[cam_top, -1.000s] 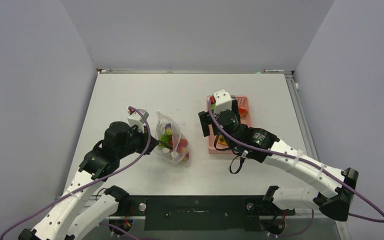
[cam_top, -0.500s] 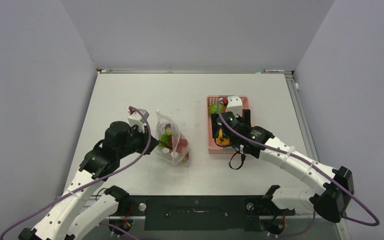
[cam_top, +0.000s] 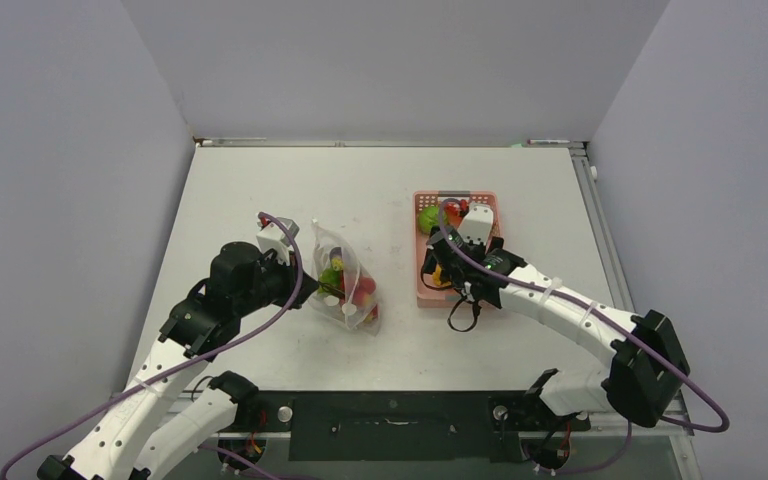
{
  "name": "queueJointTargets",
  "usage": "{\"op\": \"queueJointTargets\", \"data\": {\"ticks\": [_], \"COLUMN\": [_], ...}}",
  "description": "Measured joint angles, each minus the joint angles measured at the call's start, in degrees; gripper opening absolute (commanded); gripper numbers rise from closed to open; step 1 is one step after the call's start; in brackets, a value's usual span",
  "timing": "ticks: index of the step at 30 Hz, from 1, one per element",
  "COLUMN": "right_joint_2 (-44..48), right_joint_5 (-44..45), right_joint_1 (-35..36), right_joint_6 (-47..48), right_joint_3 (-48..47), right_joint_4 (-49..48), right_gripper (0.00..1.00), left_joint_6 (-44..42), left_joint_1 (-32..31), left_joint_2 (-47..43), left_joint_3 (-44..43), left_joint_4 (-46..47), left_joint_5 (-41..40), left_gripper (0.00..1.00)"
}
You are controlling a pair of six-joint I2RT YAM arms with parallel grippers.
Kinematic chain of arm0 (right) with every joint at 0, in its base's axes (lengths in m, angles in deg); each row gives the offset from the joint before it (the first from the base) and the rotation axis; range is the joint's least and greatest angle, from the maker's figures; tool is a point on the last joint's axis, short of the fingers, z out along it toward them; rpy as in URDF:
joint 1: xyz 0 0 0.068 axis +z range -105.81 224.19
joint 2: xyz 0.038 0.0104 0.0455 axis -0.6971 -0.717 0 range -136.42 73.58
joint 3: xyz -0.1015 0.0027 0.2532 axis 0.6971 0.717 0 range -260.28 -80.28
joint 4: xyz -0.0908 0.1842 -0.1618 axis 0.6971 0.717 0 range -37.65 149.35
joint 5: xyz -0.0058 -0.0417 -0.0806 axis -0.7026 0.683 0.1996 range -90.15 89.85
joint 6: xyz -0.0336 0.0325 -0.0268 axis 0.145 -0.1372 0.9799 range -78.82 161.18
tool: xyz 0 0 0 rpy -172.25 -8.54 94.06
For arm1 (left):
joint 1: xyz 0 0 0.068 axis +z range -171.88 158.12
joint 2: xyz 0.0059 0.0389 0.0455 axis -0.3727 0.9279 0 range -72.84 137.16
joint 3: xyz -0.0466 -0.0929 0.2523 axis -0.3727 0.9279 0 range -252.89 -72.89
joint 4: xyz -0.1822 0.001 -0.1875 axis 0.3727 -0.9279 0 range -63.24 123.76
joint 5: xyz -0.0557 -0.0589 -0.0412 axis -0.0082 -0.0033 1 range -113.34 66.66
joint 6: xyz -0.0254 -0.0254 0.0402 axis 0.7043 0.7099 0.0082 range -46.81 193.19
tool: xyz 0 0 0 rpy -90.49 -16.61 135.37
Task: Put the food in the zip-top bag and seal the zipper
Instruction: Pick up the fake vegetable from the bin.
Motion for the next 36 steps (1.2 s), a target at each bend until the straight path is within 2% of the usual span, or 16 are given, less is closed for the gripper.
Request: {"op": "queueJointTargets", "data": {"ticks": [14,23,36], "right_joint_2": [-9.05,-10.47,-12.61], "right_joint_5": [-3.34,-6.56,-9.16], "right_joint_1": [-5.46,-7.45,-8.44], "right_joint_6": [-8.59,-9.88,-11.06], "right_joint_3": [0.20,0.26,1.36], "right_joint_4": [-1.27,-3.69,-6.40], "right_gripper": [0.97,0.93,0.83], "left_joint_6": [0.00,0.00,0.00], "left_joint_1": [0.00,0.04,0.07], "left_joint_2": [-0.02,-0.02,-0.02], "left_joint_3": [0.00,0.00,0.00], "left_joint_4": [0.00,0.00,-0.02], "left_joint_5": [0.44,0.44,0.44], "left_gripper": [0.00,0.00,0.00]}}
